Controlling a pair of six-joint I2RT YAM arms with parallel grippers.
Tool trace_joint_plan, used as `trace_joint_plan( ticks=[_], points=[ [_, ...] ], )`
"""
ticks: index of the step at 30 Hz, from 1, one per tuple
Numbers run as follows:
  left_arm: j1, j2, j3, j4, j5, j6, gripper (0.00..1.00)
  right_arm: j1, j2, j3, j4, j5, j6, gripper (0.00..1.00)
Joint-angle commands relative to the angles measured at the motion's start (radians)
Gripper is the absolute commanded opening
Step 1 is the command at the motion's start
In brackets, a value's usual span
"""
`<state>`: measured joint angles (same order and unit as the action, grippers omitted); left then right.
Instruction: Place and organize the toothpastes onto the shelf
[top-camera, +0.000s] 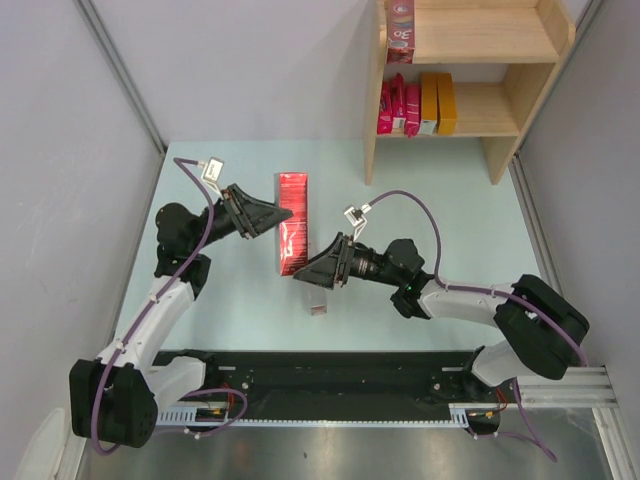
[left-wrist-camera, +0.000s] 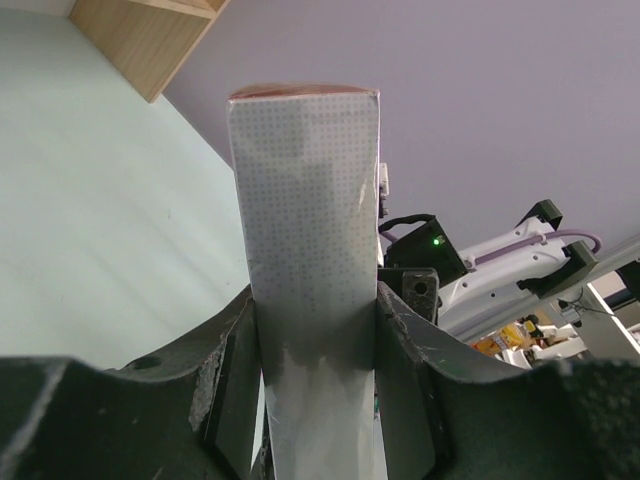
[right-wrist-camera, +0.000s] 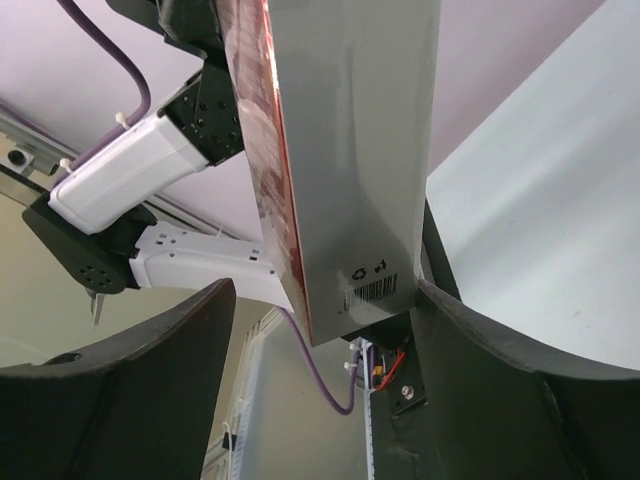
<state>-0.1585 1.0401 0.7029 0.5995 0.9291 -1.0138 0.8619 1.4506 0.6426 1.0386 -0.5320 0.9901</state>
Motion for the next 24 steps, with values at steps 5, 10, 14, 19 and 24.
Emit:
trace_joint_plan(
  ticks=[5,10,14,19,24],
  points=[
    [0.007,-0.011,-0.005,0.092,-0.009,-0.034,0.28,0.034,0.034,0.051,0.123,-0.005,0.027,0.63],
    [0.007,-0.011,-0.023,0.112,-0.004,-0.048,0.28,0.031,0.016,0.051,0.126,0.027,0.024,0.62],
    [0.007,-0.011,-0.04,0.155,-0.006,-0.084,0.27,0.031,0.014,0.051,0.123,0.059,0.015,0.73],
    [0.007,-0.009,-0.054,0.2,-0.004,-0.121,0.27,0.031,0.025,0.051,0.101,0.093,0.01,0.8],
    [0.007,-0.008,-0.068,0.215,-0.016,-0.123,0.27,0.038,0.03,0.052,0.155,0.069,0.027,0.7]
  ],
)
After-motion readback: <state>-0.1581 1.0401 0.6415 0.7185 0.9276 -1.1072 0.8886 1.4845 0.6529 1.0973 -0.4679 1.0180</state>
